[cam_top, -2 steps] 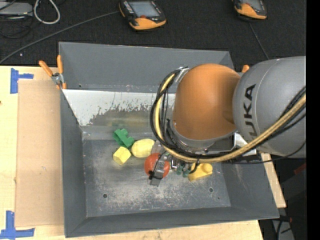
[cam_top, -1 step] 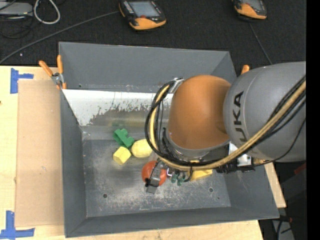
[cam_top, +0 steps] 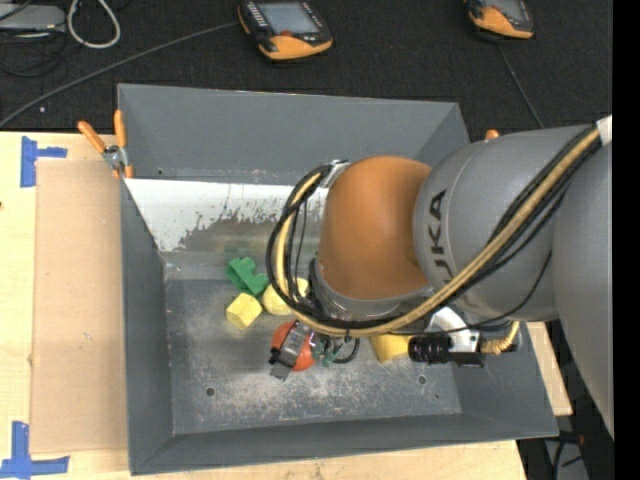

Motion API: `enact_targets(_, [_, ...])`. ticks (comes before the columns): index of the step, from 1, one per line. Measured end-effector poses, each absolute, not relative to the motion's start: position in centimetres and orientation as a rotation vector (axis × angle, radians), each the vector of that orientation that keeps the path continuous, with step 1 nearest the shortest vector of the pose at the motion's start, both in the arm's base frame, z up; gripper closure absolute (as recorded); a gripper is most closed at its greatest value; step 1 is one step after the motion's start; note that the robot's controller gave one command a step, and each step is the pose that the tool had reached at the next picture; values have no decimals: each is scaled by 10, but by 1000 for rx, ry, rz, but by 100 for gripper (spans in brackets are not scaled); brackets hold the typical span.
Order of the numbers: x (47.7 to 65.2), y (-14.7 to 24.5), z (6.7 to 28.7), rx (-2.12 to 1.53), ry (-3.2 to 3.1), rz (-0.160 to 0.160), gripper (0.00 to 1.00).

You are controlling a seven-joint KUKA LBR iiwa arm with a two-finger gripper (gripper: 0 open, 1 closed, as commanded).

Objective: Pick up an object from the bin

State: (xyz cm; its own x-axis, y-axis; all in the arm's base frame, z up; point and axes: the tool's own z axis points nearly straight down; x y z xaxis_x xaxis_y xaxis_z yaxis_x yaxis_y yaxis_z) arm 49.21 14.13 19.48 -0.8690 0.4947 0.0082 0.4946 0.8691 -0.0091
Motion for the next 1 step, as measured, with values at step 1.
enact_targets(1, [472, 114, 193, -647, -3065, 10, 100])
